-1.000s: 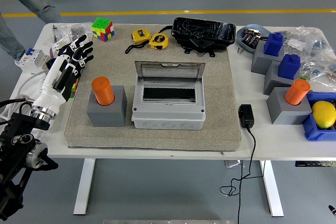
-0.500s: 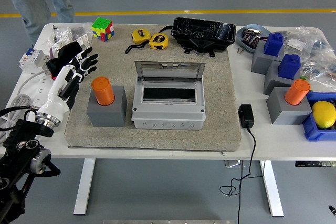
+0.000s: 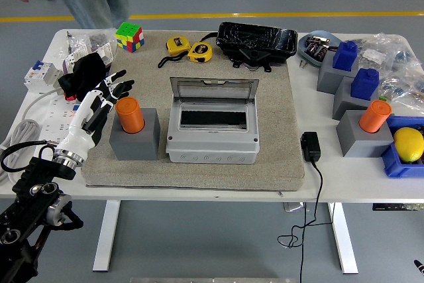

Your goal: Fetch the battery,place it into the box,close the lid of the box

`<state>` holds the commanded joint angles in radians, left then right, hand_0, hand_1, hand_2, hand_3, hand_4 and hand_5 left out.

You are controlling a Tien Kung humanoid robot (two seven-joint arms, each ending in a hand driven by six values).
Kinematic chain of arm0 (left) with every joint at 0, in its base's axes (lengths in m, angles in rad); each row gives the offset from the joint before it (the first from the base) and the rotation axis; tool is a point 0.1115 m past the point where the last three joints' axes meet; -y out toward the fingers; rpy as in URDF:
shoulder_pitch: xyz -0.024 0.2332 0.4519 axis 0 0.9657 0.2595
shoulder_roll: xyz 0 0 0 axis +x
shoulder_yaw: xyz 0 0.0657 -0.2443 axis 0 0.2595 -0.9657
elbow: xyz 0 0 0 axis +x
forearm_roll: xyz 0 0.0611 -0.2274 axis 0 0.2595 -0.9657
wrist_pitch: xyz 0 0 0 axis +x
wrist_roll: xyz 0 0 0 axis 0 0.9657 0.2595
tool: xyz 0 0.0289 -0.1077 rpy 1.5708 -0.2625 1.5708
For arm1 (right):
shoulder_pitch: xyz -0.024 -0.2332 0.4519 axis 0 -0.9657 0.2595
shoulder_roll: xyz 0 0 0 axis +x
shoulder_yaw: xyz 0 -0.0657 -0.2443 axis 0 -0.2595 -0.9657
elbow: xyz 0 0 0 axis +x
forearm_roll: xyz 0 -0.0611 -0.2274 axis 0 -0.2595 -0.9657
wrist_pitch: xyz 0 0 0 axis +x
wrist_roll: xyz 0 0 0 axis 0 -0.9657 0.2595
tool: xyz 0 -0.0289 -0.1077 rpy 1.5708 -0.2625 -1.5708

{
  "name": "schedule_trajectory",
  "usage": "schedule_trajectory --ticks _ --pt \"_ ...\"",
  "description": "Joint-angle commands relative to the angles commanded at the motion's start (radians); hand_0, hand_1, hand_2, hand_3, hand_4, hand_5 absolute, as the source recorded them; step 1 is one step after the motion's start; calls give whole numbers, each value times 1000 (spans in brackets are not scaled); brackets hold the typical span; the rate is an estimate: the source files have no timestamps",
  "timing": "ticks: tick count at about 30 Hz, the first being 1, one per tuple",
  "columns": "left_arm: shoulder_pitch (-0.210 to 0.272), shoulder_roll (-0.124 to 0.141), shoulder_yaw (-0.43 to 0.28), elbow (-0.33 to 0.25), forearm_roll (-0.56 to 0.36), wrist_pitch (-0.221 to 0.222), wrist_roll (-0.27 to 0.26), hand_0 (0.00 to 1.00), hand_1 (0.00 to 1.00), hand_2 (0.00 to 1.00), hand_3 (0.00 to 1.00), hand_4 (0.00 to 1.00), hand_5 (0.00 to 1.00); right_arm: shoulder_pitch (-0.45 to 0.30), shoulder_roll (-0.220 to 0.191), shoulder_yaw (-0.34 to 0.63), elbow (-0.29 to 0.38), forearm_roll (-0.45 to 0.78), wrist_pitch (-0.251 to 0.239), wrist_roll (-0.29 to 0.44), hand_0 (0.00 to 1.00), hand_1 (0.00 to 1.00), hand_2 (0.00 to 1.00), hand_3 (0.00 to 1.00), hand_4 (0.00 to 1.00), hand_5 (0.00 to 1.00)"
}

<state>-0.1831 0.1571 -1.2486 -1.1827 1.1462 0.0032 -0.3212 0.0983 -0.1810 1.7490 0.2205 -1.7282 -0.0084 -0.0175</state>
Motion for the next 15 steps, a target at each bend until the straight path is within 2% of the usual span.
schedule_trajectory --ticks 3,4,9,10,15 --pt "-1 -1 3 -6 12 5 0 812 843 803 866 998 757 0 1 -3 1 4 0 0 798 744 743 800 998 998" --pt "-1 -2 4 -10 18 7 1 786 826 797 844 998 584 1 2 -5 1 5 0 0 797 744 743 799 998 998" --pt "-1 -8 14 -32 48 19 10 786 826 797 844 998 584 0 3 -6 1 5 0 -1 797 744 743 799 998 998" --pt "-3 -10 16 -31 50 20 10 803 828 796 864 998 544 0 3 -4 0 3 0 -2 798 744 742 799 998 998" --pt "-13 -15 20 -23 67 14 15 803 828 796 864 998 544 1 2 -9 1 9 -1 -2 798 744 742 799 998 998"
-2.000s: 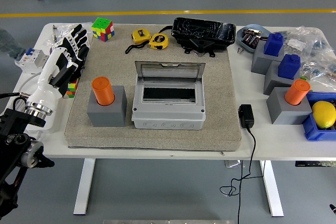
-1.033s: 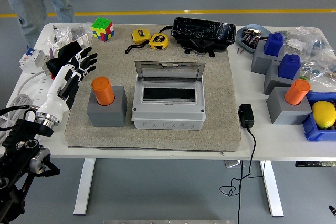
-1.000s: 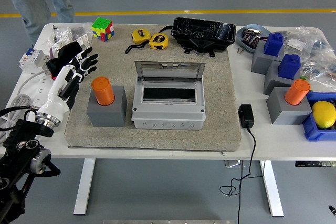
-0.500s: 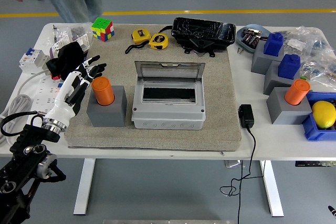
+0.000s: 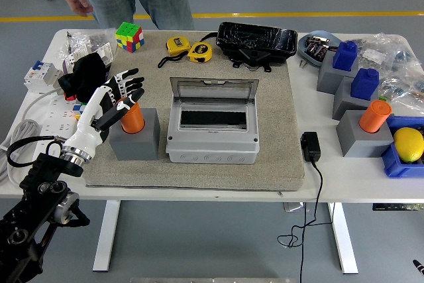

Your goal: Fetch the battery,place it into the box,close the lid of the box

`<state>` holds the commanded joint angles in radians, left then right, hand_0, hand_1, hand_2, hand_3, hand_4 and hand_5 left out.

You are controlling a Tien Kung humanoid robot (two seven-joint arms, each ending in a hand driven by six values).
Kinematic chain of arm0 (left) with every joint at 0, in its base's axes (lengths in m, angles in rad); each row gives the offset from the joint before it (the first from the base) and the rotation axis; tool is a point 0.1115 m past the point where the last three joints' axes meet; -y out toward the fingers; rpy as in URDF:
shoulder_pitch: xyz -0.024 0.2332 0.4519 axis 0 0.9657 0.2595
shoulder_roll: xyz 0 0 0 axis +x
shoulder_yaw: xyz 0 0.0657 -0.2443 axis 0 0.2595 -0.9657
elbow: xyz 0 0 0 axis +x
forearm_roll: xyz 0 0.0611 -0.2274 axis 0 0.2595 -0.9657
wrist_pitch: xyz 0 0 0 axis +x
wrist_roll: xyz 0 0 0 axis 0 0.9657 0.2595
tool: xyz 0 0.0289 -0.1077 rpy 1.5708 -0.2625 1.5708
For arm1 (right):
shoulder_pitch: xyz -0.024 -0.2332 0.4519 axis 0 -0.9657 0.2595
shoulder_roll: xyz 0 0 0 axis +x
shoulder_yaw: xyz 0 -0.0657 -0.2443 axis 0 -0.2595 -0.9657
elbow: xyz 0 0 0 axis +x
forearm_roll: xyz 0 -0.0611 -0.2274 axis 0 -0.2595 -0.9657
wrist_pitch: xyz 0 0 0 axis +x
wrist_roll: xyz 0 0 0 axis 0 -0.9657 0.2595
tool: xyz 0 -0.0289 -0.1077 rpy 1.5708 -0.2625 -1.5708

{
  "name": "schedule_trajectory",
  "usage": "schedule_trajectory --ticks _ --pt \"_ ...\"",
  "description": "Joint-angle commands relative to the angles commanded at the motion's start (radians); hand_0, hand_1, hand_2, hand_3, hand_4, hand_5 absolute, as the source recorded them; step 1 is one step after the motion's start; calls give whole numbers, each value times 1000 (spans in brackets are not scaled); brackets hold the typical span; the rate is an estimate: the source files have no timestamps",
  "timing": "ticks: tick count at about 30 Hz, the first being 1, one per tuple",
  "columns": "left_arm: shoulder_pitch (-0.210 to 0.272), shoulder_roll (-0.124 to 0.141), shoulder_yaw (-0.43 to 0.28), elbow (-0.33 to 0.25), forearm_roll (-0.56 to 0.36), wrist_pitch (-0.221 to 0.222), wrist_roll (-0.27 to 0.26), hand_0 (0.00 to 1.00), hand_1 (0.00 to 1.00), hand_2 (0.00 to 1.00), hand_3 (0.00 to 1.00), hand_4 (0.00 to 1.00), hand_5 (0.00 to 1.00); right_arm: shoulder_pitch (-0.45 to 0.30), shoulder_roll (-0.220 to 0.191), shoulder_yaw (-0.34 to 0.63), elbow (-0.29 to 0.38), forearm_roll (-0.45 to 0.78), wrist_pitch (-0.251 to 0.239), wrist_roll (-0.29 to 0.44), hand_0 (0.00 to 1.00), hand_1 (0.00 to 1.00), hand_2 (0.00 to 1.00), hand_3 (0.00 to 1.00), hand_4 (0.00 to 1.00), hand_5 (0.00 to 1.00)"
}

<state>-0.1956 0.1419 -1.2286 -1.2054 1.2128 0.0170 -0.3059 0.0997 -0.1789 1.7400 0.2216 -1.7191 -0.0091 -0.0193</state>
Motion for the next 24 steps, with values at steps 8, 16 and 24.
schedule_trajectory --ticks 8,16,24 --pt "-6 -8 7 21 11 1 0 813 845 820 878 998 463 0 2 4 -1 -4 0 -1 798 743 742 797 998 998" --pt "-11 -10 4 23 56 33 5 748 825 801 863 998 209 1 -1 0 -1 2 0 0 798 743 742 797 998 998" --pt "-14 -15 6 26 87 65 8 730 806 767 827 998 102 1 -1 1 -1 2 0 0 796 742 742 797 998 998"
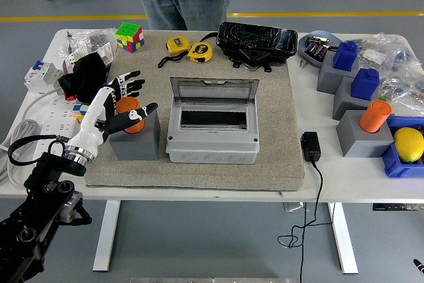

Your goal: Fetch the battery,place it into the box,close the lid of the box

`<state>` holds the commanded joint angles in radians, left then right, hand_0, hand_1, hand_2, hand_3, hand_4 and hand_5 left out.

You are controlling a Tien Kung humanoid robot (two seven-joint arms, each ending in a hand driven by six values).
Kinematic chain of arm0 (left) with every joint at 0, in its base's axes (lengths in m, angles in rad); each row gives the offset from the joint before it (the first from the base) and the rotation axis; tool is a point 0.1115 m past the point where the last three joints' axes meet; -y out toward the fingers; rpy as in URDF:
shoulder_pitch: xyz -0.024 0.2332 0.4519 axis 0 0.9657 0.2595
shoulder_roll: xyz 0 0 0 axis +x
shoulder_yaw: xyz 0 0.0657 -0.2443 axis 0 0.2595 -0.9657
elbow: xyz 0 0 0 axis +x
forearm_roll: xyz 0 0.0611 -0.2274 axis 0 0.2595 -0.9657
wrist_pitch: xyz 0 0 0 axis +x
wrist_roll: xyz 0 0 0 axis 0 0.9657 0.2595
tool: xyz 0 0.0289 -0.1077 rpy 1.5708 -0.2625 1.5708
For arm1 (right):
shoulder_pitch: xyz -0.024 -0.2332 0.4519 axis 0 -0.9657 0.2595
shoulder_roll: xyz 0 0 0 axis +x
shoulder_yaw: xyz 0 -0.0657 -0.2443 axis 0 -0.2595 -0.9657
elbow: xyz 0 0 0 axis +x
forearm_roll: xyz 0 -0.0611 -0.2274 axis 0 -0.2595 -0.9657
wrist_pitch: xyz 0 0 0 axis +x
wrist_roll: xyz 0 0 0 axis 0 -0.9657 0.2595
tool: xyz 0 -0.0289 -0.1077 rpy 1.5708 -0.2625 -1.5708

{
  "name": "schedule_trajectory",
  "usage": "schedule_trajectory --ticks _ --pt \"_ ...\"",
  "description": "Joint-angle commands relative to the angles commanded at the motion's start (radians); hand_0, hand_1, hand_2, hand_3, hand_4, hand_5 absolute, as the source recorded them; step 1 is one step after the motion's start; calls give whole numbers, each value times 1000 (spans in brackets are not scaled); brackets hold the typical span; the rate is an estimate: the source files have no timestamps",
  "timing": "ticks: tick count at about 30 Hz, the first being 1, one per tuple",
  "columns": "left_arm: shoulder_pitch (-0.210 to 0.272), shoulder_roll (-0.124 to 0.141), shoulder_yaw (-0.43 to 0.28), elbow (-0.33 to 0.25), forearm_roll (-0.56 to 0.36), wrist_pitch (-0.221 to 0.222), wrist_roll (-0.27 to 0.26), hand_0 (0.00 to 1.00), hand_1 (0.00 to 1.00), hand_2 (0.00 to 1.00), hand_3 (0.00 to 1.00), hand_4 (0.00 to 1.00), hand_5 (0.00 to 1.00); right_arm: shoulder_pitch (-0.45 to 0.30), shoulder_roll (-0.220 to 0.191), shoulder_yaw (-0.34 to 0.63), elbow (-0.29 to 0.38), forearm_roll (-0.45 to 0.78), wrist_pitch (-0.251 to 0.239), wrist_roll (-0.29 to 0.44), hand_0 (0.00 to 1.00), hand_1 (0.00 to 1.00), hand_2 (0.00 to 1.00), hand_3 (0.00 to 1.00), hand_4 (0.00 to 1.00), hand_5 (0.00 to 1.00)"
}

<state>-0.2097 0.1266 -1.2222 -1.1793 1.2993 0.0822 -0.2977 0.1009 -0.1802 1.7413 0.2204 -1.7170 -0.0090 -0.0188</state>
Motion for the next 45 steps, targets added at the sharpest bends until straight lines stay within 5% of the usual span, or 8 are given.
schedule_trajectory --ticks 30,31,36,37,42,43,45 --pt "-3 -34 8 59 -42 25 -31 702 761 694 741 998 75 -1 2 -4 0 5 0 -1 796 742 741 796 998 998" --pt "-3 -35 9 60 -43 26 -32 689 729 646 679 998 79 -1 2 -4 0 5 0 -1 797 742 741 795 998 998" --pt "-5 -36 13 59 -47 32 -36 689 729 646 679 998 79 0 1 -2 0 4 -1 -1 797 742 741 795 998 998" --pt "-5 -36 13 60 -47 33 -37 612 652 520 535 998 83 0 2 -2 0 4 0 -1 797 742 741 795 998 998" --pt "-5 -38 16 60 -48 30 -37 612 652 520 535 998 83 0 2 -3 -1 4 0 -1 797 742 741 795 998 998" --pt "-5 -38 16 60 -49 29 -37 475 564 445 437 998 84 0 2 -5 0 5 0 -1 797 741 741 795 998 998" --pt "-5 -39 17 61 -50 29 -37 475 564 445 437 998 84 0 1 -4 0 6 0 -1 797 741 741 795 998 998"
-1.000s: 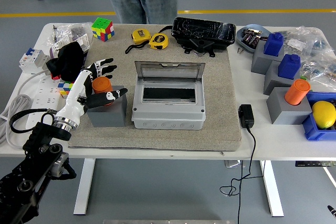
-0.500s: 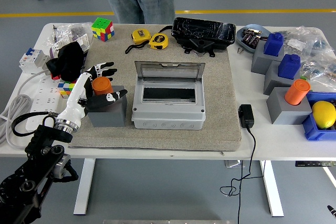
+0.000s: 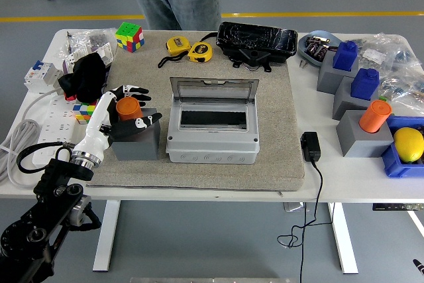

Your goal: Fetch the battery,place it into the box,close the lid of the box

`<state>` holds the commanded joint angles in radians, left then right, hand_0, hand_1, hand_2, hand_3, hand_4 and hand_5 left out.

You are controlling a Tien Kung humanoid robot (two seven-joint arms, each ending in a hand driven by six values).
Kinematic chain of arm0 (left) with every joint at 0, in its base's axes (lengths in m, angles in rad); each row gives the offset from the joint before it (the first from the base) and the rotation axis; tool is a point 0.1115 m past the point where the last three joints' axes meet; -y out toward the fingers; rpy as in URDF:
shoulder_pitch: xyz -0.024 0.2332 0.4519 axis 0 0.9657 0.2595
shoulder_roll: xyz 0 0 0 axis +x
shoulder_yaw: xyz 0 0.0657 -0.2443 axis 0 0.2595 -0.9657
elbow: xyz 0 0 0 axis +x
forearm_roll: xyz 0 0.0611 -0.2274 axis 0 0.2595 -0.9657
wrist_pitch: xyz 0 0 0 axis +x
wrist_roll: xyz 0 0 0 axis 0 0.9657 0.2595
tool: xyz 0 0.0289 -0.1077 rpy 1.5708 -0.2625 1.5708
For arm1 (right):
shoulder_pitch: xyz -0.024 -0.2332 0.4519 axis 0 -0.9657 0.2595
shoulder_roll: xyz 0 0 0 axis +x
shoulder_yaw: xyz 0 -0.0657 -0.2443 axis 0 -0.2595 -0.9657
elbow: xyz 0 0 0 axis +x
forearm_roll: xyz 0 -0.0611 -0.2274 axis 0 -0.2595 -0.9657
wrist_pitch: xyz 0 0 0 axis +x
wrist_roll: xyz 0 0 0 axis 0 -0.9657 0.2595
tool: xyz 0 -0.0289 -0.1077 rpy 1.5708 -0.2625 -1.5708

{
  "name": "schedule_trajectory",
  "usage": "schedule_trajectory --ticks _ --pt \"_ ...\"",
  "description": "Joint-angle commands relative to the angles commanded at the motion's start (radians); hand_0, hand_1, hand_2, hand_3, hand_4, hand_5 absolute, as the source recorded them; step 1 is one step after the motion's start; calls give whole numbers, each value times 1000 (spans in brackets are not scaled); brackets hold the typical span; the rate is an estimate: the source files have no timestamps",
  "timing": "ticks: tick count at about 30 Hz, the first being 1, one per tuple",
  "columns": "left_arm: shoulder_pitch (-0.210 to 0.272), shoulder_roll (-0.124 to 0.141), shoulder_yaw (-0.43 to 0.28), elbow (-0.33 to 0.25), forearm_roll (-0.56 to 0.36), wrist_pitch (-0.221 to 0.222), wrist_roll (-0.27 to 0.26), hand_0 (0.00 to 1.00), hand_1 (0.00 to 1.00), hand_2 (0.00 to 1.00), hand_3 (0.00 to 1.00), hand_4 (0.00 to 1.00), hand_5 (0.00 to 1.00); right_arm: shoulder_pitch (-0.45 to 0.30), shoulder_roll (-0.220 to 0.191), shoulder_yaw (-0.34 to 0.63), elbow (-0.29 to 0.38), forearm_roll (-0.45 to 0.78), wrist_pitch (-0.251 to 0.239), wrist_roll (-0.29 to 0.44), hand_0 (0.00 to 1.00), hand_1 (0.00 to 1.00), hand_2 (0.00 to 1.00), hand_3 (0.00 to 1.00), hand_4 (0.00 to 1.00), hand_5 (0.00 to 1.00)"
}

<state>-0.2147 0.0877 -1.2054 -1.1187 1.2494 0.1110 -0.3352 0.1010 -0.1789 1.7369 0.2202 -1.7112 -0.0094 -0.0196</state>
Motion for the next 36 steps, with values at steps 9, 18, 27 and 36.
schedule_trajectory --ticks 9,18,27,36 --pt "1 -3 5 3 -6 7 -5 412 525 409 403 998 84 0 0 2 -1 -2 0 0 797 742 741 795 998 998" --pt "1 -7 10 8 -14 17 -11 281 371 340 324 998 87 0 -1 -1 0 0 0 0 797 741 740 795 998 998" --pt "0 -8 13 9 -23 41 -19 219 272 281 274 998 96 1 -1 -3 0 2 0 -1 797 741 740 795 998 998" --pt "3 -8 15 12 -21 59 -21 134 127 184 184 998 97 0 -2 -3 0 2 0 -1 797 741 740 795 998 998"
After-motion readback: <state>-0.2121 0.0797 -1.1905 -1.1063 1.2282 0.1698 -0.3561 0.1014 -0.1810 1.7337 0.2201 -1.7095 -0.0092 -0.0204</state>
